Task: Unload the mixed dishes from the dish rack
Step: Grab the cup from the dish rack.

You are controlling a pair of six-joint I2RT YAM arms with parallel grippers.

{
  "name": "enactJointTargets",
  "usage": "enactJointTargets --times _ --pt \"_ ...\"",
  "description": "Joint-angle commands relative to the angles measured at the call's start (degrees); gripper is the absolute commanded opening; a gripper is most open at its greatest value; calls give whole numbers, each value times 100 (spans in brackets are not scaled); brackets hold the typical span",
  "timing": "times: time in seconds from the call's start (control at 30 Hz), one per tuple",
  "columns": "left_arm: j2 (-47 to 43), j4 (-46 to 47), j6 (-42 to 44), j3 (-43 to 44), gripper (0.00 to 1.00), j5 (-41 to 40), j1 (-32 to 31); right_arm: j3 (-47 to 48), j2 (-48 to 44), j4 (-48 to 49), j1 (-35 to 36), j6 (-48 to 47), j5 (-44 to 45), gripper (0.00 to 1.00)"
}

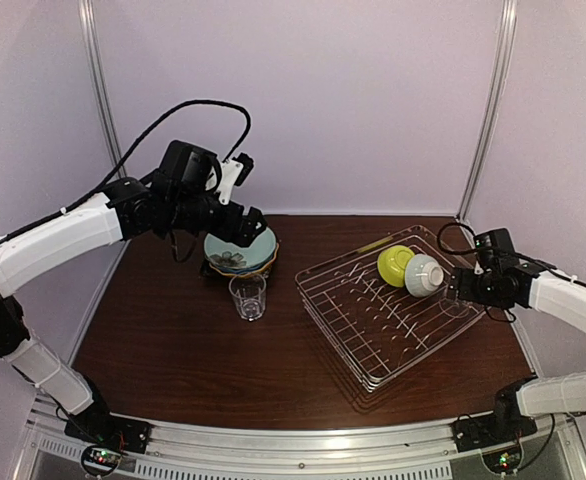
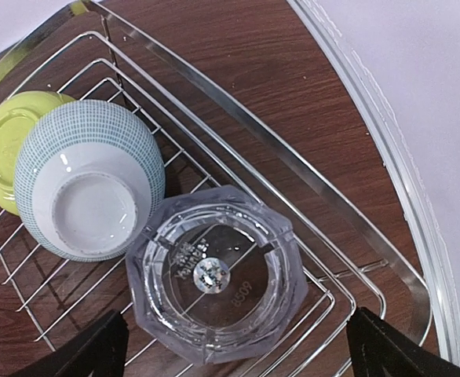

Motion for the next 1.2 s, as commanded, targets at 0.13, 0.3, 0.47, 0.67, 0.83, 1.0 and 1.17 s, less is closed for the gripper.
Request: enactJointTargets --times 0.13,0.3,0.47,0.67,0.83,1.0,1.17 --pt "-25 277 -63 -35 97 68 30 186 586 512 -56 -290 46 94" --pt "8 280 -68 -34 97 78 31 270 851 634 -69 -367 47 87" --pt "20 284 -76 -95 97 56 31 257 989 767 -99 -436 39 76" --pt "13 294 -128 -157 97 22 31 243 878 776 -133 -481 11 61" --pt "23 306 -215 -169 97 -8 32 395 588 571 -129 -494 -264 55" --pt "20 359 -272 -163 97 -27 33 712 44 317 -128 -533 -630 54" --pt "-110 638 -286 -289 97 69 30 1170 -349 86 -131 -566 -1069 53"
